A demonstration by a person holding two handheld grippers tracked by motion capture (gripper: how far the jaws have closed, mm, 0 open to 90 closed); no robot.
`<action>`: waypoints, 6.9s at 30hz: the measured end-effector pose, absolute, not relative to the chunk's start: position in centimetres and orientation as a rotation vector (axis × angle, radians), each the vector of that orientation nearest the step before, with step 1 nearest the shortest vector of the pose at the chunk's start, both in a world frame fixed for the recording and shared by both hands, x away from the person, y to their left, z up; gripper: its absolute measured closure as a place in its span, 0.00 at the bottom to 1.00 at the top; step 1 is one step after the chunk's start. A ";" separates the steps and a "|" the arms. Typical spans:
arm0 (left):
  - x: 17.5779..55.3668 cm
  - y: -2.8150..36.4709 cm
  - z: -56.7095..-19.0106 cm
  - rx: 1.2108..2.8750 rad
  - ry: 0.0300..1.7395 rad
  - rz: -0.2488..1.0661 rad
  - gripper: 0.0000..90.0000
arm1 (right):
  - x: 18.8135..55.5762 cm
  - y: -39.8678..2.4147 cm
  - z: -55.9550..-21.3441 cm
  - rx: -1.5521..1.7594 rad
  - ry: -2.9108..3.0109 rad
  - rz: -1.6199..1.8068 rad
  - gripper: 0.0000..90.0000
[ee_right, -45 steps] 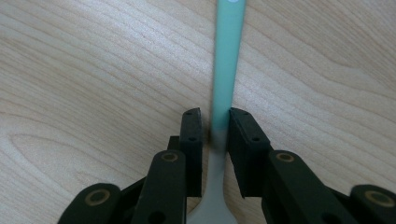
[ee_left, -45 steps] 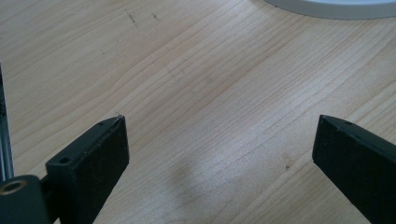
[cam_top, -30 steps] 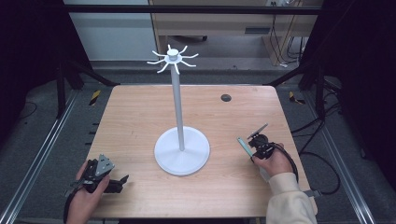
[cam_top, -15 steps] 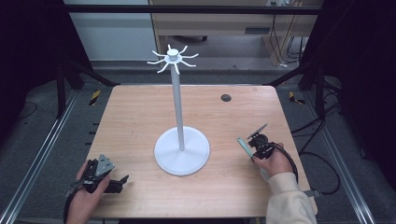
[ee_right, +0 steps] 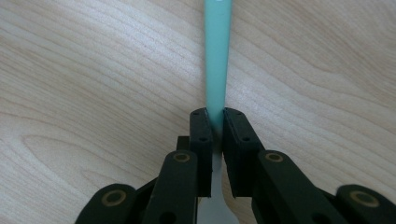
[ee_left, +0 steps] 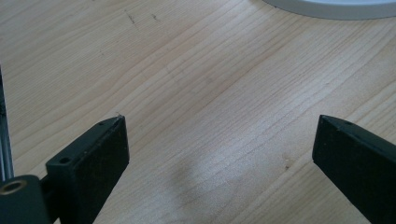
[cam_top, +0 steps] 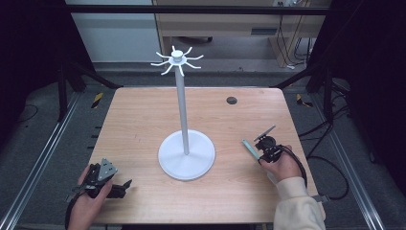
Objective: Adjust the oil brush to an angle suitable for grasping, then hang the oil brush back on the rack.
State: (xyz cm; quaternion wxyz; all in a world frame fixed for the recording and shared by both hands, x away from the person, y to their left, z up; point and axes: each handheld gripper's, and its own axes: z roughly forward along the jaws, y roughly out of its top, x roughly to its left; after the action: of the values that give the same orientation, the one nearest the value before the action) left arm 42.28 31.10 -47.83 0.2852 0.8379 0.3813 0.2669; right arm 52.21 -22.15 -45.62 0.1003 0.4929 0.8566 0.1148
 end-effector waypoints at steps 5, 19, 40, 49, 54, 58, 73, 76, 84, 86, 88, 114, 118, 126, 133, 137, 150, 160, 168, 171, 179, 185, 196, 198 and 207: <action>42.3 31.1 -47.8 2.240 1.020 0.713 0.04 | 52.1 -22.1 -45.1 1.437 2.517 0.350 0.92; 42.3 31.1 -47.8 2.241 1.020 0.714 0.04 | 51.8 -21.7 -43.3 1.388 2.451 0.436 0.92; 42.3 31.1 -47.9 2.244 1.018 0.713 0.04 | 50.9 -20.9 -40.0 1.235 2.314 0.835 0.92; 42.3 31.1 -47.9 2.246 1.020 0.711 0.04 | 50.2 -20.5 -38.3 1.176 2.256 0.996 0.92; 42.3 31.1 -47.9 2.248 1.019 0.711 0.04 | 49.9 -20.6 -37.6 1.162 2.224 1.057 0.92; 42.3 31.1 -47.9 2.246 1.021 0.711 0.04 | 49.5 -20.7 -36.8 1.150 2.182 1.142 0.92; 42.3 31.1 -47.9 2.248 1.017 0.713 0.04 | 48.8 -20.5 -35.7 1.118 2.114 1.272 0.92; 42.3 31.1 -47.9 2.248 1.017 0.713 0.04 | 48.7 -20.4 -35.5 1.112 2.098 1.298 0.92; 42.3 31.1 -47.9 2.249 1.017 0.713 0.04 | 48.4 -20.0 -35.1 1.088 2.077 1.339 0.92; 42.3 31.1 -47.9 2.250 1.016 0.715 0.04 | 48.3 -19.9 -35.0 1.080 2.074 1.350 0.92; 42.3 31.1 -47.9 2.251 1.016 0.715 0.04 | 48.3 -19.8 -35.0 1.076 2.069 1.362 0.92; 42.3 31.1 -47.9 2.248 1.021 0.719 0.04 | 46.9 -17.8 -32.6 0.961 2.010 1.492 0.92; 42.3 31.1 -47.9 2.243 1.026 0.713 0.04 | 46.7 -17.3 -31.8 0.940 1.994 1.517 0.92; 42.3 31.2 -47.9 2.246 1.027 0.721 0.04 | 46.9 -16.3 -30.8 0.902 1.985 1.546 0.92; 42.3 30.9 -48.0 2.259 1.015 0.726 0.04 | 46.8 -15.4 -30.4 0.877 1.986 1.553 0.92; 42.3 31.1 -48.0 2.255 1.022 0.727 0.04 | 46.7 -15.3 -29.9 0.867 1.971 1.570 0.92; 42.3 31.2 -48.0 2.255 1.029 0.726 0.04 | 46.0 -15.2 -28.2 0.826 1.929 1.632 0.92; 42.3 31.2 -48.0 2.254 1.031 0.728 0.04 | 45.1 -14.8 -27.1 0.760 1.917 1.681 0.92; 42.2 31.2 -48.0 2.254 1.032 0.729 0.04 | 44.8 -14.4 -27.0 0.745 1.922 1.686 0.92; 42.2 31.2 -48.0 2.254 1.031 0.728 0.04 | 44.7 -14.3 -26.8 0.738 1.918 1.694 0.92; 42.2 31.2 -48.0 2.257 1.030 0.728 0.03 | 44.4 -14.0 -26.3 0.713 1.919 1.704 0.92; 42.2 31.2 -48.0 2.256 1.030 0.728 0.04 | 44.4 -13.6 -26.3 0.708 1.928 1.703 0.92; 42.2 31.1 -48.0 2.258 1.029 0.728 0.04 | 44.8 -13.3 -26.3 0.710 1.930 1.708 0.92; 42.2 31.1 -48.0 2.258 1.028 0.727 0.03 | 44.8 -13.2 -26.2 0.709 1.933 1.706 0.92; 42.2 31.2 -48.0 2.257 1.030 0.728 0.04 | 45.1 -12.9 -26.3 0.709 1.939 1.705 0.92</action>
State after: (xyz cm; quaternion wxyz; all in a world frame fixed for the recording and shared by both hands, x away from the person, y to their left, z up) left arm 42.23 31.17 -48.00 0.2747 0.8394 0.3830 0.2707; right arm 45.07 -12.86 -26.25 0.2299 0.2576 0.7049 0.6196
